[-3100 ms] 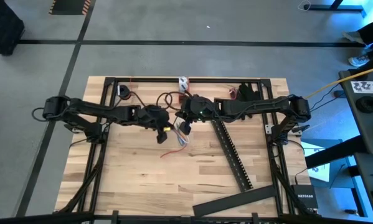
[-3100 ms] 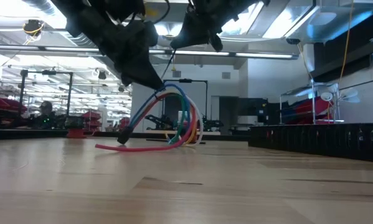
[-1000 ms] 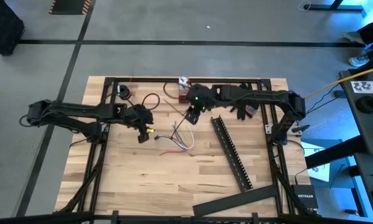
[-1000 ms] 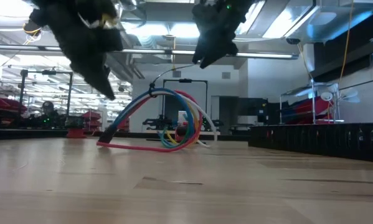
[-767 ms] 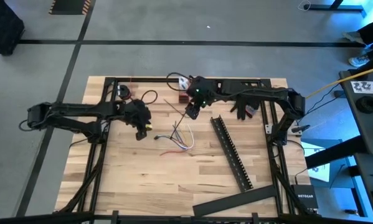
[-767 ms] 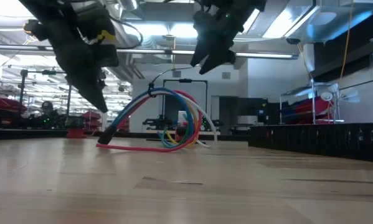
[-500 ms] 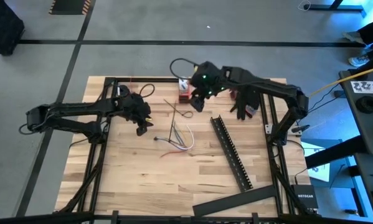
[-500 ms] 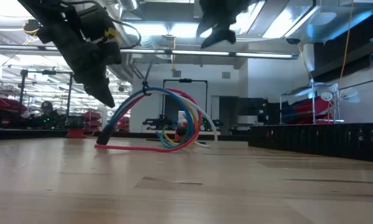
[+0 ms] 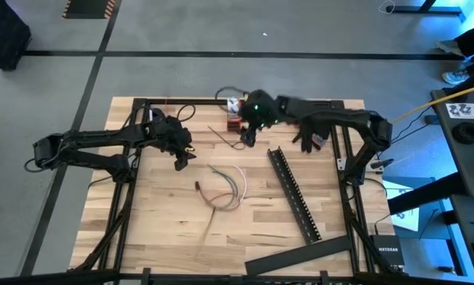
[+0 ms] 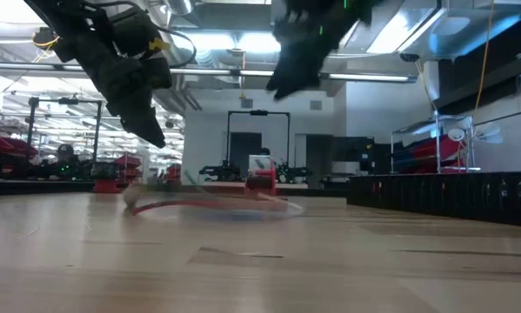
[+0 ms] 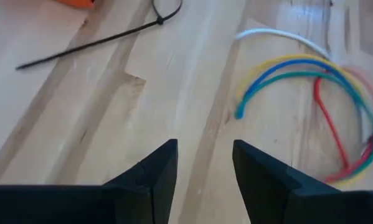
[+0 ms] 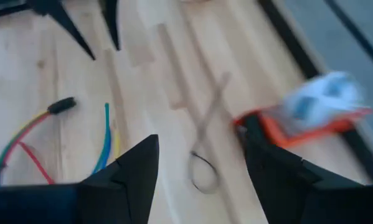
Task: Ziptie cables
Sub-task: Wrap the black zip tie on the cable
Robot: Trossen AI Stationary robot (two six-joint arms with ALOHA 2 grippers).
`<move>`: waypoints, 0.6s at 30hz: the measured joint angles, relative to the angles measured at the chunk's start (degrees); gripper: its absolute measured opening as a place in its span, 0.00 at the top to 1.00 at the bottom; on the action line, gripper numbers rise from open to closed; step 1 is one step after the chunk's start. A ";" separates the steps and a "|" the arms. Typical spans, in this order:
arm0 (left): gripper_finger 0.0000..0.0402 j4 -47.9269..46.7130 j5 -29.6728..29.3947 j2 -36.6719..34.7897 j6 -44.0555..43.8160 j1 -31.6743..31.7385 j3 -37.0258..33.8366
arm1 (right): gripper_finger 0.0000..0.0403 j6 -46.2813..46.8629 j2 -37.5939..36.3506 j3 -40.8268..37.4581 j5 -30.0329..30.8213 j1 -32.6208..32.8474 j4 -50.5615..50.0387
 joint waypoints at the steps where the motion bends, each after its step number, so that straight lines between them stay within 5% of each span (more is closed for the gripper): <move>1: 0.63 -0.08 -0.01 0.00 -0.70 0.00 0.00 | 0.45 0.54 0.52 -3.34 -0.83 0.01 4.96; 7: 0.63 -0.20 -0.09 0.00 -7.53 0.00 0.00 | 0.54 2.18 6.20 -13.99 -2.43 0.69 17.61; 18: 0.63 -0.41 -0.96 0.02 -13.42 0.00 0.00 | 0.64 -1.74 16.59 -14.60 2.17 1.79 17.51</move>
